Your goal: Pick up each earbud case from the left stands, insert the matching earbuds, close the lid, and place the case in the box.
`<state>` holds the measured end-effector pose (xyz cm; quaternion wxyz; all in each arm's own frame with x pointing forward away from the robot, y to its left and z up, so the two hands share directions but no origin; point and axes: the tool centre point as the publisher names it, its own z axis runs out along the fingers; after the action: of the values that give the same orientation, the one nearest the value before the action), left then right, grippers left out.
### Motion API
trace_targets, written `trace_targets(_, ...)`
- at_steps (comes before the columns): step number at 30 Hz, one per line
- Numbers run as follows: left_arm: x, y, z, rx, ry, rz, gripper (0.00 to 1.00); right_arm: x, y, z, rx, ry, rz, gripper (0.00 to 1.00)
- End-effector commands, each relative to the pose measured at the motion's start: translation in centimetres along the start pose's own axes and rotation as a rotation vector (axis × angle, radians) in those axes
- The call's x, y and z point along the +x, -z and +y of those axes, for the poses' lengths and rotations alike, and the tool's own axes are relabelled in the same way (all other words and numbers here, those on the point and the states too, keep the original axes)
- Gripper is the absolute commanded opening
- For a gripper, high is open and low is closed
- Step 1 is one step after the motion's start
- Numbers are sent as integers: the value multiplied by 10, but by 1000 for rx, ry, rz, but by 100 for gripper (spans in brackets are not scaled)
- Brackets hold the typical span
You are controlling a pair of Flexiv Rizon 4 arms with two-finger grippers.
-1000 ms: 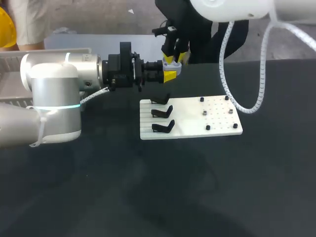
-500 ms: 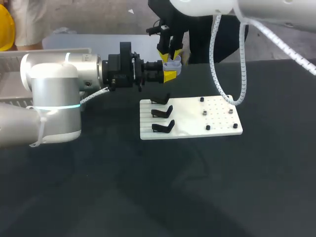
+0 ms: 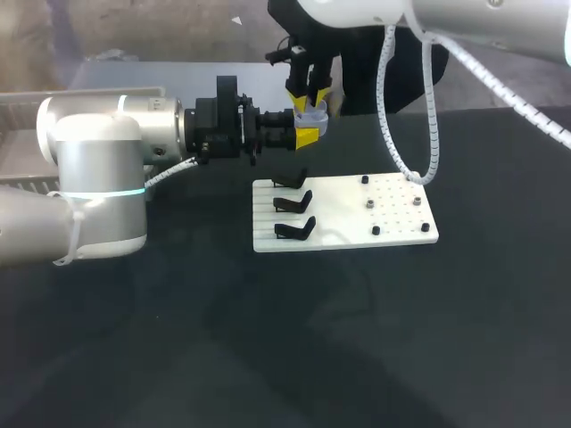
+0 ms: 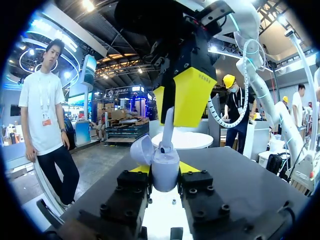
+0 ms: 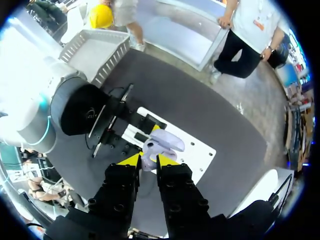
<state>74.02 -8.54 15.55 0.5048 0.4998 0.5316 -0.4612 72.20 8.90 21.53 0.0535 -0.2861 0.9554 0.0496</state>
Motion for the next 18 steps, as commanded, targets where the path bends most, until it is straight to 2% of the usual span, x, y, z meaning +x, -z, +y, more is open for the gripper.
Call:
trace_targets(1,1,0,-2,-7,-4,-4,0,-1,-3,-1,-1,2,5,0)
trace_targets(18,1,0,-2,-7,-4,-4,0,-4,-10,-2,2,16,6,0)
